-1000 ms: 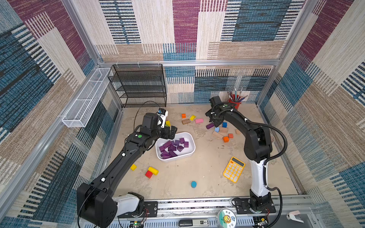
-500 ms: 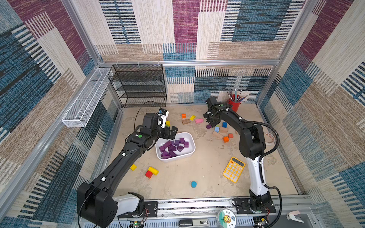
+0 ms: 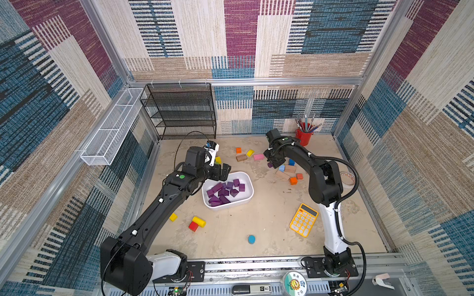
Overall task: Pick purple bricks into the storage bin
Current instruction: Pick up the building block from the center of the board.
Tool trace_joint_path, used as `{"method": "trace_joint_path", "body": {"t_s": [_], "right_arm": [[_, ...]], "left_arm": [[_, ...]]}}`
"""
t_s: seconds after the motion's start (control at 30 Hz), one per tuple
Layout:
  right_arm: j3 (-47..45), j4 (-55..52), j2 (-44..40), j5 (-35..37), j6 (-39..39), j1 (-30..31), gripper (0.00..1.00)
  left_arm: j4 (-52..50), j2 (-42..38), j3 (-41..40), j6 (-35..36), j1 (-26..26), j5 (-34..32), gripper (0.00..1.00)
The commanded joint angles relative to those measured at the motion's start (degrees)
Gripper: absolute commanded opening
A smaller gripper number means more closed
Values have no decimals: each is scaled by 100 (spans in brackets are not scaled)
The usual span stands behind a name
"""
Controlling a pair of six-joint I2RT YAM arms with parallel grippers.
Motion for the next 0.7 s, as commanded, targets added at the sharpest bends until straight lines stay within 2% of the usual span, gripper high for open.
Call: {"method": "trace_joint_path", "body": {"t_s": [0.0,0.67], "right_arm": [[30,-39,78,-40,64,12,63],[362,-346,490,273,-43,13,56]], "left_arm": [[101,5,24,-58,7,-73,99],[66,66,63,-91,34,-143,99]]}}
